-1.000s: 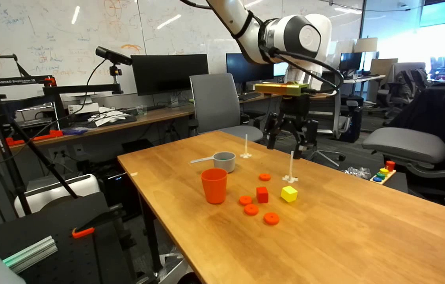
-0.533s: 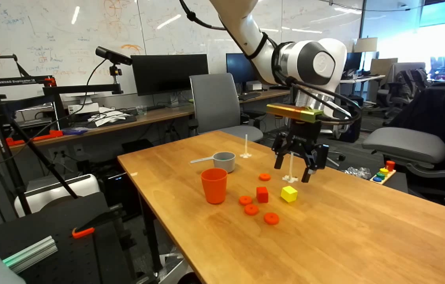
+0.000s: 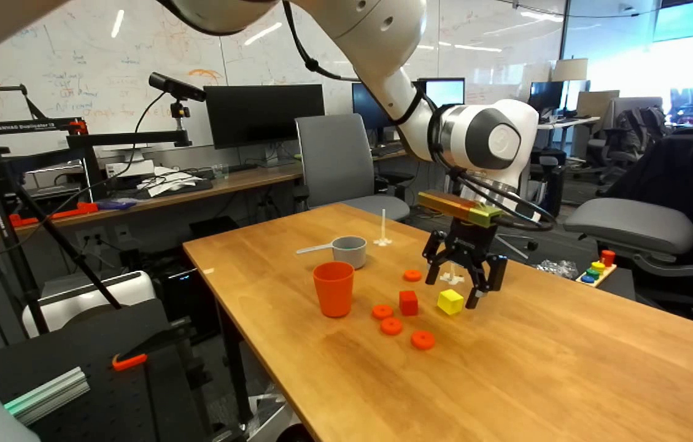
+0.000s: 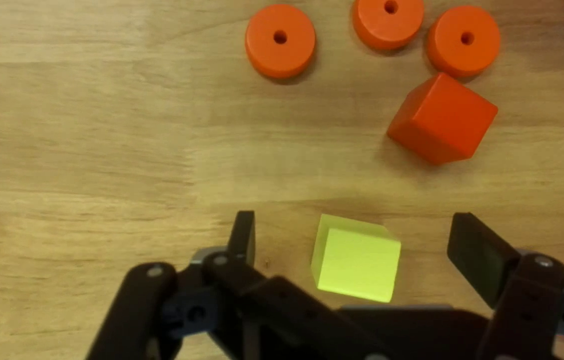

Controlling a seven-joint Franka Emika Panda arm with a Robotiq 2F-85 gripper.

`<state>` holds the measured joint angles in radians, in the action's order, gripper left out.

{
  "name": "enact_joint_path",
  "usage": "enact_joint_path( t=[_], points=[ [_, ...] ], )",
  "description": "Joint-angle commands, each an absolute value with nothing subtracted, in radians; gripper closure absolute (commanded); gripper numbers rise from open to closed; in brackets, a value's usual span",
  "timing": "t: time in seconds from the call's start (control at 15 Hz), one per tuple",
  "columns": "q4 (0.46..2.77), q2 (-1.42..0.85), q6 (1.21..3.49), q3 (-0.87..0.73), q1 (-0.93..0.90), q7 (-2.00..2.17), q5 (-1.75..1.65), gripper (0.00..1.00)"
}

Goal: Put the square toys into the grey object.

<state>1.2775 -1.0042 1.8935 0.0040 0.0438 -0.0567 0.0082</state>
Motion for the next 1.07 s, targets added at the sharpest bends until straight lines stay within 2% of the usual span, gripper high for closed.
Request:
enact_joint_path(
  t=[0.0, 0.07, 0.13, 0.2, 0.27, 0.47, 0.73, 1.0],
  points=[
    [1.146, -1.100, 1.864, 0.018, 0.052, -0.072, 0.026, 0.00],
    [1.131, -1.113, 1.870, 0.019, 0.050, -0.074, 0.024, 0.01],
    [1.122, -1.122, 1.877, 0.024, 0.050, -0.077, 0.026, 0.25],
    [1.119, -1.125, 1.888, 0.027, 0.049, -0.080, 0.026, 0.25],
    [1.116, -1.126, 1.892, 0.031, 0.048, -0.082, 0.027, 0.31],
    [1.107, -1.114, 1.891, 0.034, 0.049, -0.078, 0.032, 0.57],
    [1.130, -1.089, 1.896, 0.042, 0.062, -0.074, 0.057, 0.85],
    [1.166, -1.049, 1.908, 0.050, 0.074, -0.080, 0.091, 0.85]
  ],
)
